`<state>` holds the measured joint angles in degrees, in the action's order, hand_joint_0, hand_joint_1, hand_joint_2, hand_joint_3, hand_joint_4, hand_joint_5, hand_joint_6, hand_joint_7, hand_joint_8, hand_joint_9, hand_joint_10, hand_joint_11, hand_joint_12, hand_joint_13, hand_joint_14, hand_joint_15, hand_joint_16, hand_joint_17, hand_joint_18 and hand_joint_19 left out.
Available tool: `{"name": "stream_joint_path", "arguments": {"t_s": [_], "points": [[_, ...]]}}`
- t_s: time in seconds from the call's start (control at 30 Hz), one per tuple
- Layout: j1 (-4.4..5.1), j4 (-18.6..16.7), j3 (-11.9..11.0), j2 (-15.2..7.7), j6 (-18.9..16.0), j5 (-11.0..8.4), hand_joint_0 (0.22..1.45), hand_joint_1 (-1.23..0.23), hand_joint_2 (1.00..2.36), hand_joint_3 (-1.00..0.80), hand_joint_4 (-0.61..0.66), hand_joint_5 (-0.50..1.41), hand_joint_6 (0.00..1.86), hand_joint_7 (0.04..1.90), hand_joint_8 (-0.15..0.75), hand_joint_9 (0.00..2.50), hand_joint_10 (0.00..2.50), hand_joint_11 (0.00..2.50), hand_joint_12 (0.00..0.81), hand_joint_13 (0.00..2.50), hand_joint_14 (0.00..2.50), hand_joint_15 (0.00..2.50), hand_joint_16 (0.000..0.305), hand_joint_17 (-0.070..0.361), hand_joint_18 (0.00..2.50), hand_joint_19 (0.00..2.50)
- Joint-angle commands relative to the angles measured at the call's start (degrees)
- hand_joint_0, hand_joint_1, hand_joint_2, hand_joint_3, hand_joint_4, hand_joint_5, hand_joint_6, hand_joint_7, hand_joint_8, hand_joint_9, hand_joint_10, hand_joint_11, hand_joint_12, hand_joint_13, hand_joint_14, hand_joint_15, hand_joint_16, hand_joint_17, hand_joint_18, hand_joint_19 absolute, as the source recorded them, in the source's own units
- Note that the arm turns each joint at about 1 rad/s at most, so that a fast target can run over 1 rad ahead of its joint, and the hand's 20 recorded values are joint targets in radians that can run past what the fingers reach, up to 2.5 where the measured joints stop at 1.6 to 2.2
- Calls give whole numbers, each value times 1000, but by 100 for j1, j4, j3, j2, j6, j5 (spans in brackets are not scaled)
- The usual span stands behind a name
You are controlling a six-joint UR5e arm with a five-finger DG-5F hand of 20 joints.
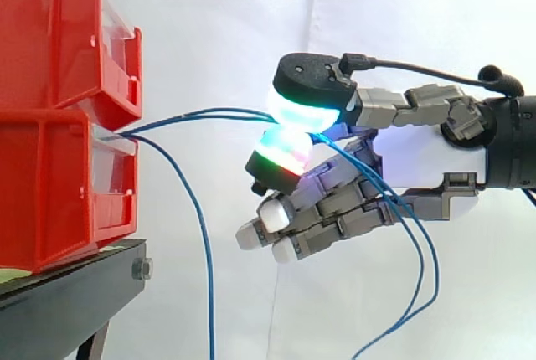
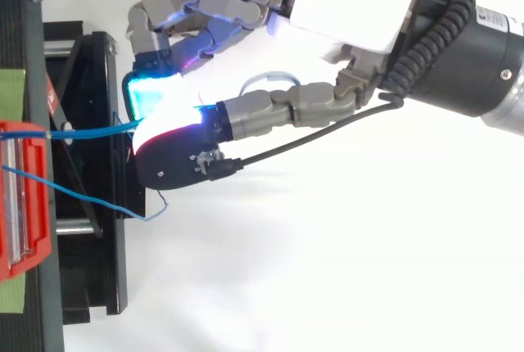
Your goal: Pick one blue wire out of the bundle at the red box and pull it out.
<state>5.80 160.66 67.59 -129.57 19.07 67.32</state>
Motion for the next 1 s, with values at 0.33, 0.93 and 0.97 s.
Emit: {"name": "stream_joint_path", "arguments": {"t_s": [0.33, 0.93, 0.97], "points": [[0, 0, 0, 2, 0, 9, 595, -896, 1016, -302, 250, -167, 803, 1128, 260, 881, 28, 795, 383, 351, 8, 193, 61, 138, 300, 330], [0, 0, 0, 2, 0, 9, 546, -882, 1004, -446, 238, -190, 801, 1081, 267, 776, 27, 778, 393, 276, 6, 143, 64, 144, 289, 291], [0, 0, 0, 2, 0, 9, 513, -816, 1004, -447, 230, -173, 777, 1112, 276, 812, 27, 768, 404, 284, 6, 151, 66, 148, 292, 314]]}}
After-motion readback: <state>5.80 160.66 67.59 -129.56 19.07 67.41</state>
